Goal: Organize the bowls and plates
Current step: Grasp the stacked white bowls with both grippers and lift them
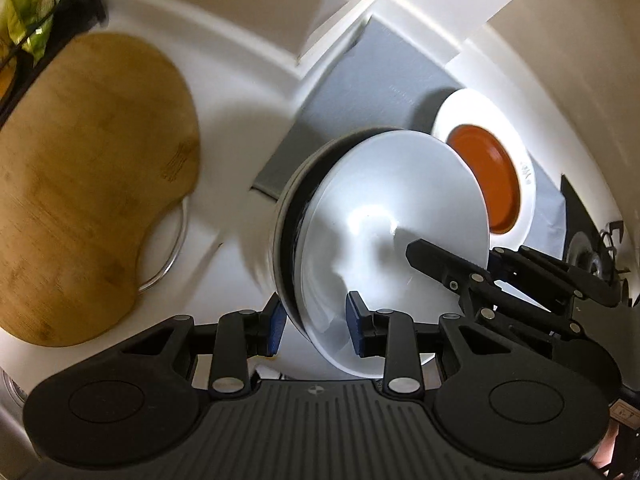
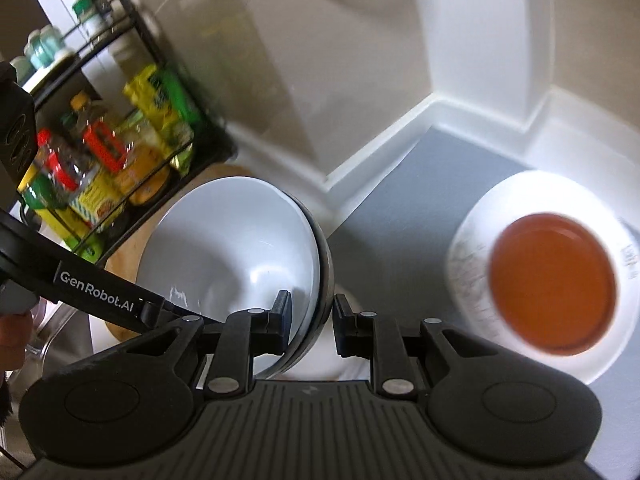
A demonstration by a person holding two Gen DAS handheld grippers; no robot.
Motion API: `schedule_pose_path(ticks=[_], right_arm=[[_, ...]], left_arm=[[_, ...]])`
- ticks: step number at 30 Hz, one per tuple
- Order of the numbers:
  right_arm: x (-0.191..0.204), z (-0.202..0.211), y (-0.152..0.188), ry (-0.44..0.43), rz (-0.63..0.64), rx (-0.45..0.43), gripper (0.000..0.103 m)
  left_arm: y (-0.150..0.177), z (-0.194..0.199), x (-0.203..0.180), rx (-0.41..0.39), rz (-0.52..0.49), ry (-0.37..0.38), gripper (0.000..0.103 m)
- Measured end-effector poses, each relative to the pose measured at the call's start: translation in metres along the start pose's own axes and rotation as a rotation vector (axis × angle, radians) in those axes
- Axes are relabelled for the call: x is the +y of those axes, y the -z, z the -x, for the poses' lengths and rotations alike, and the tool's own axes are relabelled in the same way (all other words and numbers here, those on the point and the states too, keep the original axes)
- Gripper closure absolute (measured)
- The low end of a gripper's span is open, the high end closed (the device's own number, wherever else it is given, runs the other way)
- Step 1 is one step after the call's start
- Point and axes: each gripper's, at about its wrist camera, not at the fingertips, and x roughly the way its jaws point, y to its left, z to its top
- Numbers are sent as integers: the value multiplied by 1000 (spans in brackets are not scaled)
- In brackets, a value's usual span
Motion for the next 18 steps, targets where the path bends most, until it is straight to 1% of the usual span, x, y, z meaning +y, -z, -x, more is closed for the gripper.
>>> schedule_pose_path(ticks=[4, 8, 9, 12, 14, 16, 18], right_arm=[[8, -16, 9, 19, -7, 42, 80], [4, -26, 23, 43, -26, 72, 80], [2, -29, 25, 50, -36, 78, 80], [0, -36, 30, 68, -57, 89, 80], [1, -40, 32, 84, -47, 98, 80], [1, -42, 32, 96, -48, 104, 79], [1, -42, 31, 114, -48, 99, 71]], left_arm=[[0, -17, 11, 46, -14, 17, 68], [-2, -35, 17, 85, -42, 28, 68], [3, -33, 20, 92, -45, 28, 68], [2, -41, 19, 96, -63, 35, 68], [2, -44, 21, 99, -69, 47, 68], [1, -47, 25, 100, -71, 56, 69], [-1, -45, 28, 74, -94, 60, 71]])
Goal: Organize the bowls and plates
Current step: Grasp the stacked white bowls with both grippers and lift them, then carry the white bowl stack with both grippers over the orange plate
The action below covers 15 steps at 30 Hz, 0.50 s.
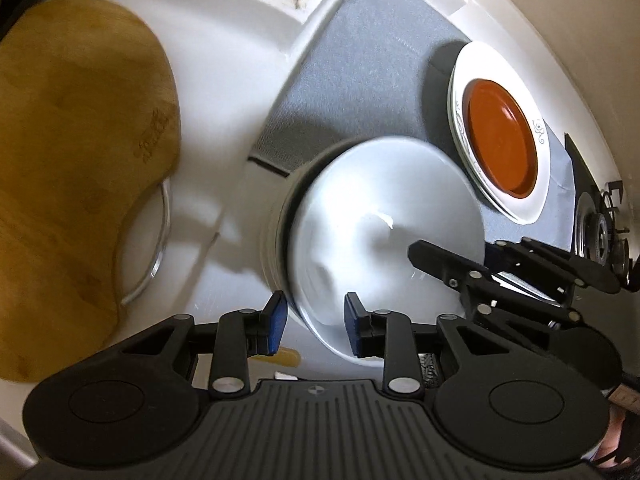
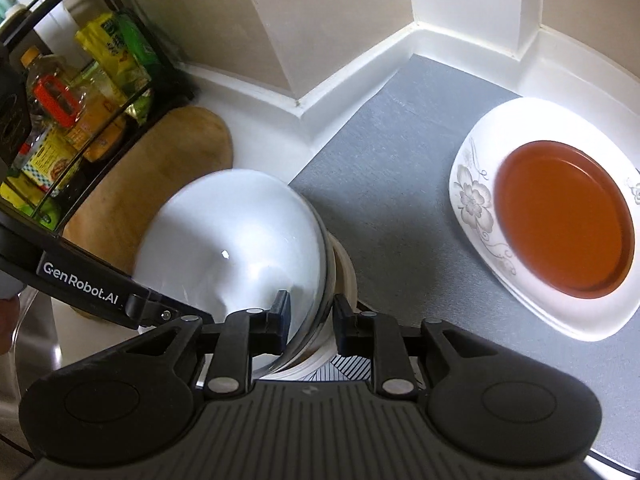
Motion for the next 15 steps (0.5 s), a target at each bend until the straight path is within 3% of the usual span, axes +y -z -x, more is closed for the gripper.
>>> schedule_pose_path(ticks=[7, 11, 15], right_arm=[[-12, 14, -2, -21, -45, -53, 71], [-21, 16, -6, -66, -75, -70, 83], [-23, 9, -12, -74, -80, -58, 83]], left_arm=[[-5, 16, 14, -117, -61, -1, 71], [-10, 11, 29, -115, -17, 27, 69], [-15, 5, 42, -100, 23, 96, 69]])
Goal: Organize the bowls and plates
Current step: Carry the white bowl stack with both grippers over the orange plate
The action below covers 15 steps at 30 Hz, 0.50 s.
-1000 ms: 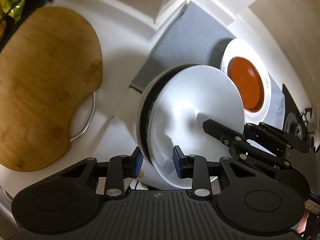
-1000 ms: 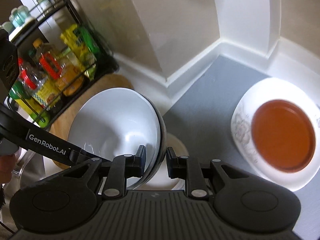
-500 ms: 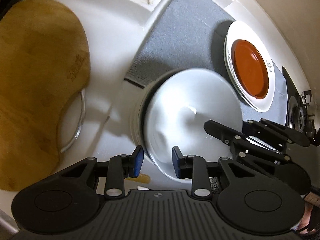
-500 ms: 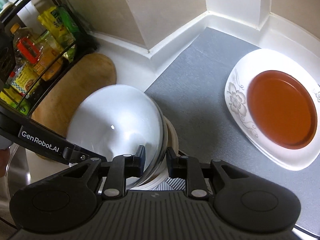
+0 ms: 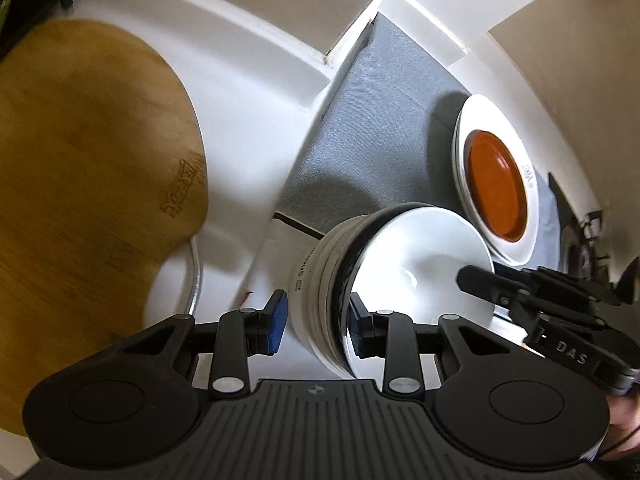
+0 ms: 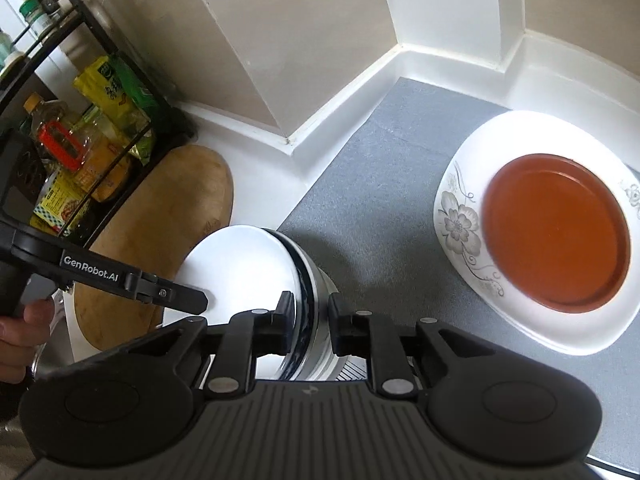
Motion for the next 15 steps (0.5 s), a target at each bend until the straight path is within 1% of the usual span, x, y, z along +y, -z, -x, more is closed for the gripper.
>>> schedule_pose_path(ticks=[3, 7, 9, 13, 15], right_arm=[[-3, -5, -2, -10, -23, 13, 83], [-2, -10, -1, -2, -12, 26, 83], [-4, -15, -1, -8, -28, 40, 83], [-6, -21, -2, -11, -40, 49, 83], [-8, -22, -3, -21, -43, 53, 83]], left_arm=[[1, 0, 2, -1, 4, 12, 68], [1, -2, 0, -2, -2, -1, 65], [2, -4, 0, -2, 2, -6, 61], [4, -5, -4, -6, -6, -20, 61], [4, -6, -4, -10, -13, -26, 58]])
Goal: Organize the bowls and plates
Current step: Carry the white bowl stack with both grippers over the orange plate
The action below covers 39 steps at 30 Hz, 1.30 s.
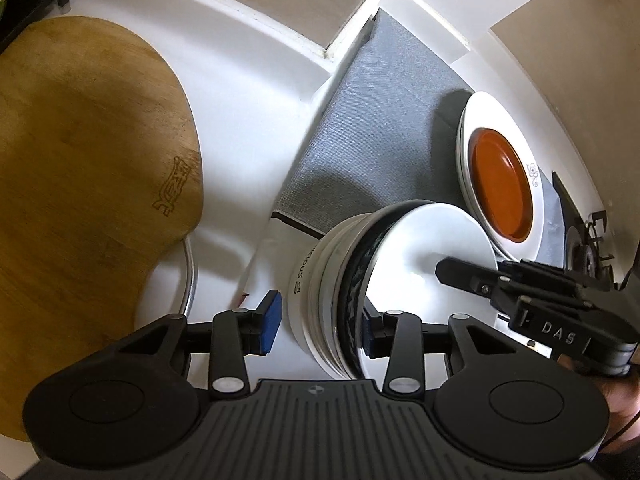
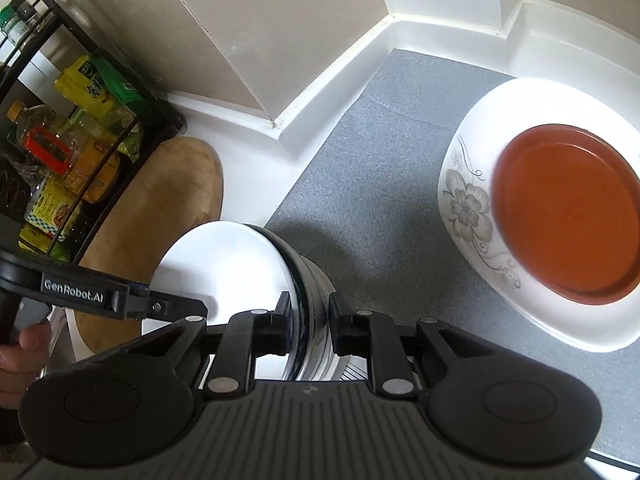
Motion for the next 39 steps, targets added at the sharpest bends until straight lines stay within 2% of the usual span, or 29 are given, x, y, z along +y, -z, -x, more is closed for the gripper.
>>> schedule_pose_path(ticks=[4, 7, 10, 11, 12, 15, 18, 22, 23, 24, 25, 30, 33, 39], right_arm=[[-3, -1, -4, -20, -11, 18, 82], [-5, 1, -5, -28, -39, 30, 77], [-5, 12, 0, -5, -18, 1, 66], [-7, 13, 2, -2, -26, 0, 59], [-11, 14, 5, -5, -46, 3, 53], [-22, 10, 12, -20, -104, 25, 41], [-22, 1, 17, -32, -121, 42, 41], [-16, -15, 22, -31, -115, 80, 41], [-15, -18, 24, -37, -111, 91, 43], [-13, -20, 26, -46, -109, 93, 51], [-12, -19, 27, -53, -111, 81, 51], [0, -12, 27, -8, -67, 74, 60], [-1, -10, 27, -3, -77, 73, 61], [-3, 1, 28, 17, -71, 58, 62]], left_arm=[[1, -5, 3, 5, 15, 3, 52], [3, -6, 6, 5, 21, -6, 47], [4, -7, 9, 6, 27, -4, 42], [5, -8, 9, 4, 29, -6, 40], [5, -8, 10, 2, 31, -8, 38], [5, -15, 8, 14, 36, -8, 38], [8, -26, 4, 38, 19, 23, 38], [13, -41, 1, 69, 43, 113, 36], [13, -41, 1, 65, 44, 111, 37], [13, -40, 0, 64, 40, 108, 38], [13, -39, 0, 62, 42, 106, 40], [11, -25, -1, 69, 53, 83, 61], [12, -23, -9, 73, 23, 67, 62], [11, -26, -17, 80, 24, 64, 61]])
